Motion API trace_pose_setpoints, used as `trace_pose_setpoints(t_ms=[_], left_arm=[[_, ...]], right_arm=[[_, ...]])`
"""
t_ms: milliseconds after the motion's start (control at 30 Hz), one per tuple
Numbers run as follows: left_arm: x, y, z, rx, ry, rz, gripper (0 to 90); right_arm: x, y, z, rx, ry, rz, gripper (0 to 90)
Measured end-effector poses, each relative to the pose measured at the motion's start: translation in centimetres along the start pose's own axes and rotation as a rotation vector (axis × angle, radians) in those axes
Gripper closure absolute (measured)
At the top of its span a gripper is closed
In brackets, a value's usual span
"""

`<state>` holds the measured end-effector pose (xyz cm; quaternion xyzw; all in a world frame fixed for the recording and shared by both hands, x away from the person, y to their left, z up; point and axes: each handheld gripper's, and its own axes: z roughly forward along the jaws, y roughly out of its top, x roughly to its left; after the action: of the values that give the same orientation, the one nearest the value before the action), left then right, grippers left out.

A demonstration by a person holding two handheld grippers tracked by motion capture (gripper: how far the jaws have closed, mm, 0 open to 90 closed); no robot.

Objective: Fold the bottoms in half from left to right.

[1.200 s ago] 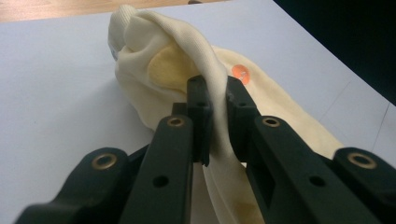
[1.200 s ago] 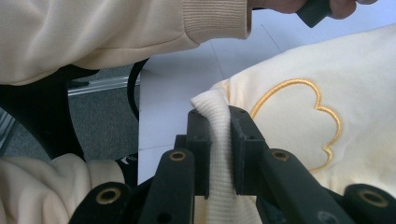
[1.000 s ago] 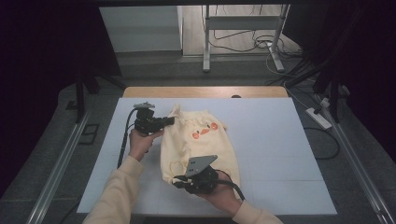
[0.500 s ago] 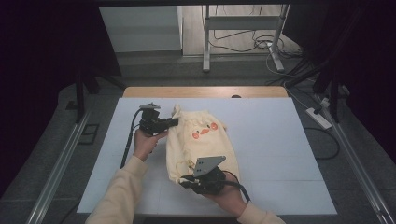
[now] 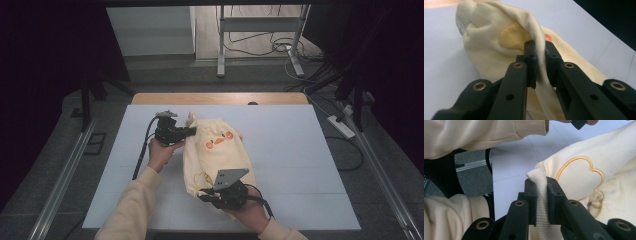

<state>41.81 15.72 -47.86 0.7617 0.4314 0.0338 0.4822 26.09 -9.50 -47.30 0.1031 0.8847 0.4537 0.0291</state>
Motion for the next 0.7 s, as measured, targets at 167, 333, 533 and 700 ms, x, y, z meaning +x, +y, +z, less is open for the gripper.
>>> trace_pose_setpoints(t_ms=[167, 333, 533, 700], left_arm=[[-0.4, 0.0, 0.5, 0.007, 0.0, 0.009, 81.7], [-0.7, 0.2, 0.9, 0.008, -0.005, 0.013, 81.6], [-1.1, 0.3, 1.4, 0.01, -0.012, 0.019, 81.6], [-1.5, 0.5, 1.7, 0.013, -0.019, 0.028, 81.6]], right_arm=[[-0.1, -0.6, -0.7, 0.0, -0.011, 0.017, 79.7], [-0.3, -1.1, -1.2, -0.005, -0.019, 0.033, 79.8], [-0.3, -1.6, -1.7, -0.004, -0.027, 0.046, 79.8], [-0.3, -1.9, -1.9, -0.005, -0.03, 0.057, 79.8]])
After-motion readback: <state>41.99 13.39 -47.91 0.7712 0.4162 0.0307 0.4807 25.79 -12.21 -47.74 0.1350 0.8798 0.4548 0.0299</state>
